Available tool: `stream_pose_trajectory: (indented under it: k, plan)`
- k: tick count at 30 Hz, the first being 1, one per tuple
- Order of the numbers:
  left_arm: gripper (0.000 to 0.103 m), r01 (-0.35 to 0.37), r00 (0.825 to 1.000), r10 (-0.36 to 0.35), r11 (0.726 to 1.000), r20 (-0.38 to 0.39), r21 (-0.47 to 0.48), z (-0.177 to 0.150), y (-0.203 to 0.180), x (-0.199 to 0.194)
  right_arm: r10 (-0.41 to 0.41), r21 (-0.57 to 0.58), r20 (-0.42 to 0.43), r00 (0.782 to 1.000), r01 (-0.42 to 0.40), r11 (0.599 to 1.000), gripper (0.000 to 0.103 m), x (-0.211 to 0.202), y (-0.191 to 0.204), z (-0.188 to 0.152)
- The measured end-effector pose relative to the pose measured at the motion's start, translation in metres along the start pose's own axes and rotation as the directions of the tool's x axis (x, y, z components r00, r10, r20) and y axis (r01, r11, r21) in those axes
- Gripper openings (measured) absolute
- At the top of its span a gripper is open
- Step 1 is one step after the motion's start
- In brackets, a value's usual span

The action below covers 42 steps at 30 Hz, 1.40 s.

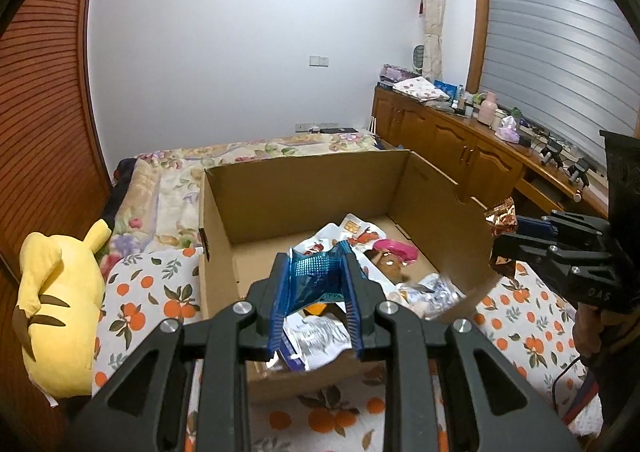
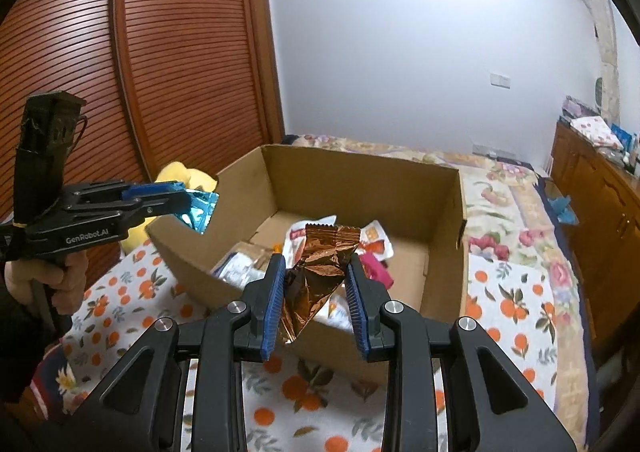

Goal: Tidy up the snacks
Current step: 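Lift the teal packet and copper wrapper over the box with both tools, then open both tools to drop the teal packet and copper wrapper into the box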

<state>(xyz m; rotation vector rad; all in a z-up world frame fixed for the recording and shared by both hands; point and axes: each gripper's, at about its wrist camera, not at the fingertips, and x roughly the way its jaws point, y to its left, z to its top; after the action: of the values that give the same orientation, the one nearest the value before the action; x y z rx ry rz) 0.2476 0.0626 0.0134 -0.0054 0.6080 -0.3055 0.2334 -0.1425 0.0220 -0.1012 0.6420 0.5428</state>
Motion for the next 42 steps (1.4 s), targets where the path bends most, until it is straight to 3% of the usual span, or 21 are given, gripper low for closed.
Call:
stream_pose_trajectory:
  k: [9, 24, 28, 34, 42]
  plan:
    - [0.024, -0.011, 0.999, 0.011, 1.0, -0.041, -0.003, 0.003, 0.011, 0.035, 0.028, 0.036, -0.019, 0.999, -0.027, 0.999, 0.029, 0.041, -0.01, 0.012]
    - [0.028, -0.031, 0.998, 0.031, 0.999, -0.054, 0.009, 0.005, 0.017, 0.048, 0.059, 0.007, -0.074, 0.995, -0.058, 0.998, 0.029, 0.075, -0.003, 0.014]
    - [0.04, -0.031, 0.998, 0.031, 0.999, -0.049, 0.011, 0.006, 0.016, 0.047, 0.063, 0.004, -0.082, 0.995, -0.063, 0.998, 0.032, 0.077, -0.002, 0.015]
    - [0.049, -0.034, 0.998, 0.033, 0.999, -0.046, -0.006, 0.006, 0.018, 0.046, 0.072, 0.012, -0.086, 0.994, -0.071, 0.997, 0.034, 0.08, 0.0, 0.014]
    - [0.051, -0.037, 0.998, 0.036, 0.999, -0.045, -0.024, 0.005, 0.018, 0.042, 0.062, 0.013, -0.086, 0.994, -0.061, 0.998, 0.042, 0.077, 0.001, 0.013]
